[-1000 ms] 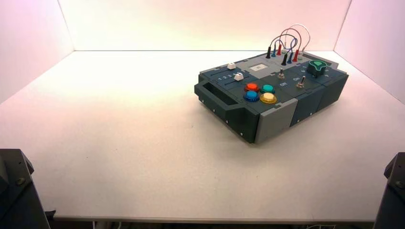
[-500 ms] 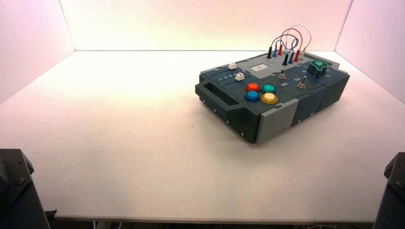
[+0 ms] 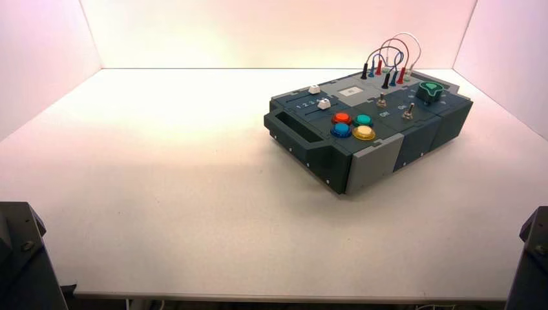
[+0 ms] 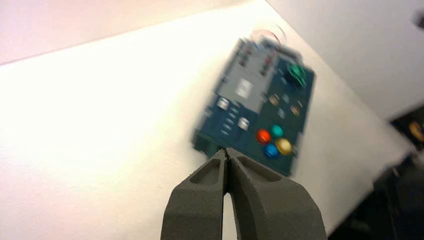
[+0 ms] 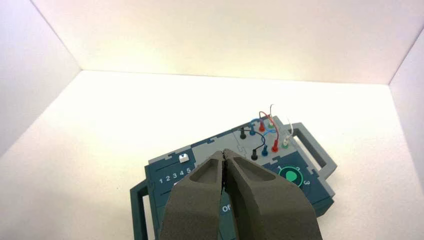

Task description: Rotate the box clockwise.

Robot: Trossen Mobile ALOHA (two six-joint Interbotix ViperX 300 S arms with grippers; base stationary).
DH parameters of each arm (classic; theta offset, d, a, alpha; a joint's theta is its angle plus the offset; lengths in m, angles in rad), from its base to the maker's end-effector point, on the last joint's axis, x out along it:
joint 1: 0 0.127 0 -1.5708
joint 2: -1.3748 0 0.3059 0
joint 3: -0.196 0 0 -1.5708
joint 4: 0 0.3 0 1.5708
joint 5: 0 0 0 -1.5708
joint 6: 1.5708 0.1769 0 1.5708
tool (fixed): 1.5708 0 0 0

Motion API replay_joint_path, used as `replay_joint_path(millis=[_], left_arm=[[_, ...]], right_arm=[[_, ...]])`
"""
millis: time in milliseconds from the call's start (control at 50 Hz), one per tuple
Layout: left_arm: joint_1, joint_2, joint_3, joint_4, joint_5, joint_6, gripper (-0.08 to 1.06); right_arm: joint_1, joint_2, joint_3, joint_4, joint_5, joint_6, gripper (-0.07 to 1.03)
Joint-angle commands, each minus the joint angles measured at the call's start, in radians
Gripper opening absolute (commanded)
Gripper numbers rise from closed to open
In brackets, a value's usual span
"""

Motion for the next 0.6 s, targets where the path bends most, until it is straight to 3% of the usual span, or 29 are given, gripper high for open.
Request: replay_joint_path(millis=[20,400,600], left_arm=[[-0.081,0.064,-0.067,0.0,-0.002,0.017,-0.03],[-0.327,0.344,-0.221,0.0,0.069,0.064,-0.03],[-0.4,0.459,-0.273,0.002,0.104,0.098,-0.03]], right_arm=[[-0.005,0.101,-0.061,0.006,-0.032,0.005,-0.02],[-0.072,0.426,-0.215,0.009,-0.094,0.005,-0.02],[-0.12,0.549,-0.267,0.012,-0.127,0.005,-0.03]])
